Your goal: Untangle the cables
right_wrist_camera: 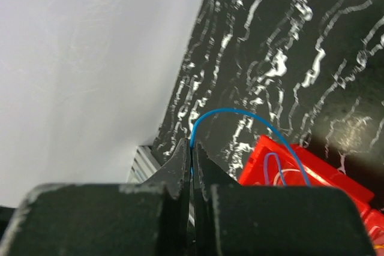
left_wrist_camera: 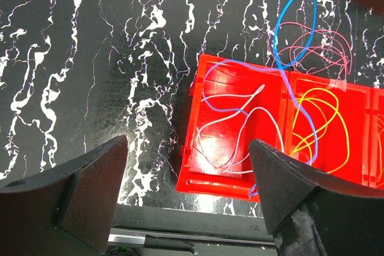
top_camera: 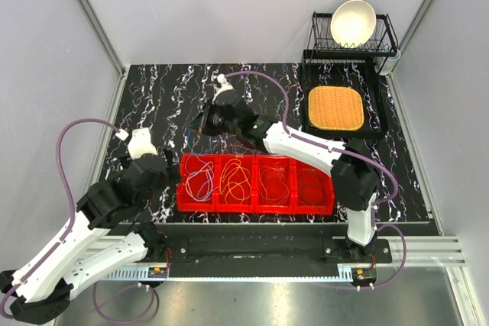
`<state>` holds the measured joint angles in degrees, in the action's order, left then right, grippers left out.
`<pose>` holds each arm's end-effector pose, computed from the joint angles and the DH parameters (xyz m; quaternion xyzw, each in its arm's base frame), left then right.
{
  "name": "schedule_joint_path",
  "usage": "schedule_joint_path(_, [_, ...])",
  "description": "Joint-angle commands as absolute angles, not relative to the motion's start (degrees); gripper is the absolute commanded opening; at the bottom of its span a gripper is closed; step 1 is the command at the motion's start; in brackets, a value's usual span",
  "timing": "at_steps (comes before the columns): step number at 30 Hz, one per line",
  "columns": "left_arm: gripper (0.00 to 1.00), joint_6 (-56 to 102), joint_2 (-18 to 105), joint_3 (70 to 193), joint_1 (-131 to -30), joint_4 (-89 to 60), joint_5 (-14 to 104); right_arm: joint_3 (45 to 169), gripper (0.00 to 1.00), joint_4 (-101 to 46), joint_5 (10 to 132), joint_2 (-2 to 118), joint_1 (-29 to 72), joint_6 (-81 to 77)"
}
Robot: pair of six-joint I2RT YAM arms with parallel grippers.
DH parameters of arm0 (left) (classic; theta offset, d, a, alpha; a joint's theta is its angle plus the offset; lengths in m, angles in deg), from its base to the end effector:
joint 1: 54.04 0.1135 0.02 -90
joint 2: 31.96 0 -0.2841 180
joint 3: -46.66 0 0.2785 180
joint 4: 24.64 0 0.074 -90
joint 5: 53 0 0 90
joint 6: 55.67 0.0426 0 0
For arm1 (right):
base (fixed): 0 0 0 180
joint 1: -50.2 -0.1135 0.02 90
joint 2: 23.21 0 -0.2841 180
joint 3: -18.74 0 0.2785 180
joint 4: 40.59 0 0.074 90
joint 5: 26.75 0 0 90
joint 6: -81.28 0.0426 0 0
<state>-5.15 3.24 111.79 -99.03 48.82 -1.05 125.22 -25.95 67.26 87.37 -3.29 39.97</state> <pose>0.0944 -0.0572 0.3421 -0.0867 0.8739 -0.0289 0.4775 0.2998 0.4101 0.3221 -0.0544 0.8107 0.4709 0.3435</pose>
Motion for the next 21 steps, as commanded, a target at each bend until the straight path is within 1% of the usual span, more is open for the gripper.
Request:
schedule_joint_path(1, [0.84,-4.95,5.21,111.66,-98.86,46.6,-2.64,118.04,0.0,-32.97,64.48,85.16,-4.2,42.25])
schedule_joint_path(7, [0.83,-4.87,5.04,111.66,-98.77,46.52,-2.47,111.79,0.0,-36.67,60.35,82.96,-6.75,43.05])
schedule_joint_path(21, [0.81,-4.34,4.6,111.48,-98.86,45.99,-1.59,107.21,0.0,-37.2,58.24,81.99,-10.79,44.54])
